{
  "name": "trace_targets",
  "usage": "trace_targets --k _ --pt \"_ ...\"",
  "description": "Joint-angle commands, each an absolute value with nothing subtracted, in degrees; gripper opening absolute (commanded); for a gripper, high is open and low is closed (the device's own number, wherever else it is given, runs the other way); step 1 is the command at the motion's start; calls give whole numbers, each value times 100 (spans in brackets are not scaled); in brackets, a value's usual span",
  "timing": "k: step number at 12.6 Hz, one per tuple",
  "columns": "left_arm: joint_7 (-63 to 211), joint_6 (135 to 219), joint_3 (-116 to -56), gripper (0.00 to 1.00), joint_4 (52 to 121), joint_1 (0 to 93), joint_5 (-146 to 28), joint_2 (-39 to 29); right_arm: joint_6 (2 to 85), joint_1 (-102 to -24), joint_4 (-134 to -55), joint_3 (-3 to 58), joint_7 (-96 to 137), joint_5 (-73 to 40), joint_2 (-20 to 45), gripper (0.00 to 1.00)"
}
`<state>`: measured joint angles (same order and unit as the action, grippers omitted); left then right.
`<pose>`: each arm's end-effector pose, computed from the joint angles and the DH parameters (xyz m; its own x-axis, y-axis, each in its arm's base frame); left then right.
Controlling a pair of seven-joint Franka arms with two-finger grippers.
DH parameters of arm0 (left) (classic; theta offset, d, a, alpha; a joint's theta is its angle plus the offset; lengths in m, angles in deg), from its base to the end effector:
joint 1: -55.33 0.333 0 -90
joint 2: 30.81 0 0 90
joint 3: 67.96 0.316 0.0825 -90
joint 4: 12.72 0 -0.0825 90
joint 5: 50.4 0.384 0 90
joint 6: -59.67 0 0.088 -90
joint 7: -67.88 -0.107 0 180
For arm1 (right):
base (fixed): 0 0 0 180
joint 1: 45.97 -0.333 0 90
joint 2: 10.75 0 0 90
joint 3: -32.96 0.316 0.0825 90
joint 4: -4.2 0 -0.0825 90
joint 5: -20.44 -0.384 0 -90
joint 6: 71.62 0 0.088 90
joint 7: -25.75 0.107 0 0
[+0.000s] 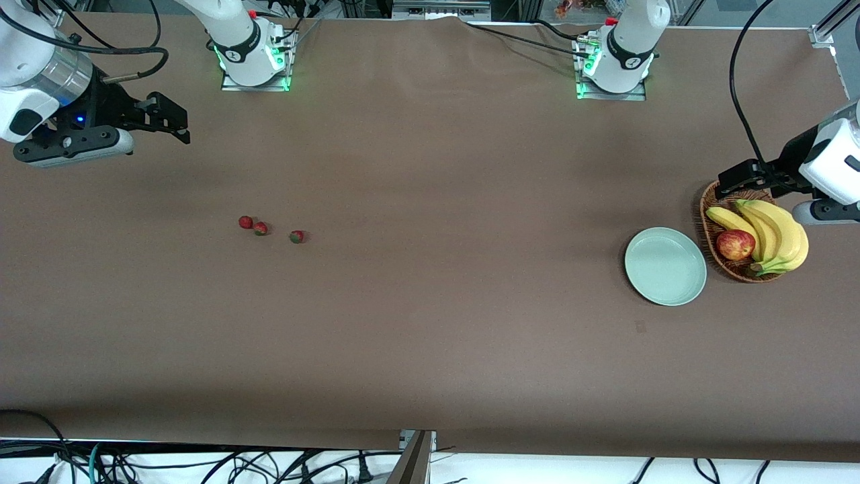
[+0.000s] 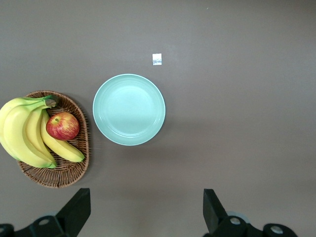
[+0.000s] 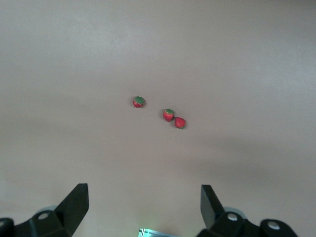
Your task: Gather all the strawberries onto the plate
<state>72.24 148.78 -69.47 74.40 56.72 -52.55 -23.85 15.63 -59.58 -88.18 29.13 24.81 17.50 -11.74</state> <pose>0.5875 -0.0044 0.5775 0.9933 0.0732 -0.0894 0.0765 -0.9965 0.0339 0.5342 0.0975 0.6106 0.9796 0.1881 -0.0713 0.1845 -0.9814 -0.0536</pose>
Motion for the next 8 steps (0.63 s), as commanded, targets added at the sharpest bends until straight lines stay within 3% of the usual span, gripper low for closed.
trace_targets --k 1,8 --pt "7289 14827 -6963 100 7288 5656 -5304 -2317 1487 -5915 -8616 2971 2434 1929 -1075 100" --pt "7289 14827 -6963 100 7288 5656 -5312 -2316 1390 -5907 -8633 2962 2461 1930 -1092 100"
